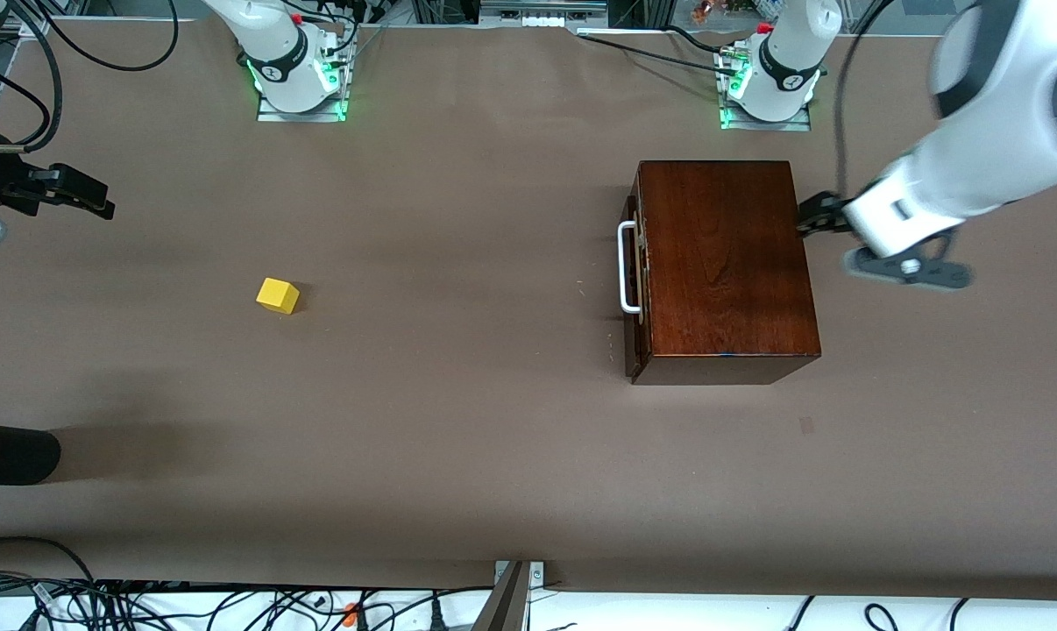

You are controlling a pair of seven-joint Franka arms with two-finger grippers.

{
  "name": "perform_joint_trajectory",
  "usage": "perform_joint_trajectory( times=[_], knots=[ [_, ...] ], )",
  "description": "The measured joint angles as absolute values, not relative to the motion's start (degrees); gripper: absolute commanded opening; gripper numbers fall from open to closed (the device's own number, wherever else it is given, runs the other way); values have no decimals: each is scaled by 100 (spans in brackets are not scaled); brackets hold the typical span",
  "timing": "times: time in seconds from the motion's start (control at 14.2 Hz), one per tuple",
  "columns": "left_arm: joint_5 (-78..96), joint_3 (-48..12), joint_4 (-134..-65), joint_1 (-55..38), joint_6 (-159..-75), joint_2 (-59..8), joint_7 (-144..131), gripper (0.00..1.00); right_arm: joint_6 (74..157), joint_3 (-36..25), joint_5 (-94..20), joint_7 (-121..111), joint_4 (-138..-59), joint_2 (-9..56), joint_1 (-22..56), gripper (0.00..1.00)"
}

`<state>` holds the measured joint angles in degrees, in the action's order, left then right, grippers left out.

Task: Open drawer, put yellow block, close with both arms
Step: 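Move the left gripper over the box to the white drawer handle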

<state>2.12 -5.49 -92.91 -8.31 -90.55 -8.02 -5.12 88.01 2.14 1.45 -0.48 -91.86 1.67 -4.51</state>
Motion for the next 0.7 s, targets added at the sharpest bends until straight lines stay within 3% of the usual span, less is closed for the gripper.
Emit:
perform_joint_trajectory(
  times=[0.28,0.7],
  knots=[
    [215,-1000,-9289,-1441,-9572,-1121,-1985,100,8801,208,145,-47,-9186,168,-451,100],
    [-967,-1069,-9301,-2946,-10180,-1890,-4032,100,8801,201,145,-47,-9186,169,-451,100]
  ],
)
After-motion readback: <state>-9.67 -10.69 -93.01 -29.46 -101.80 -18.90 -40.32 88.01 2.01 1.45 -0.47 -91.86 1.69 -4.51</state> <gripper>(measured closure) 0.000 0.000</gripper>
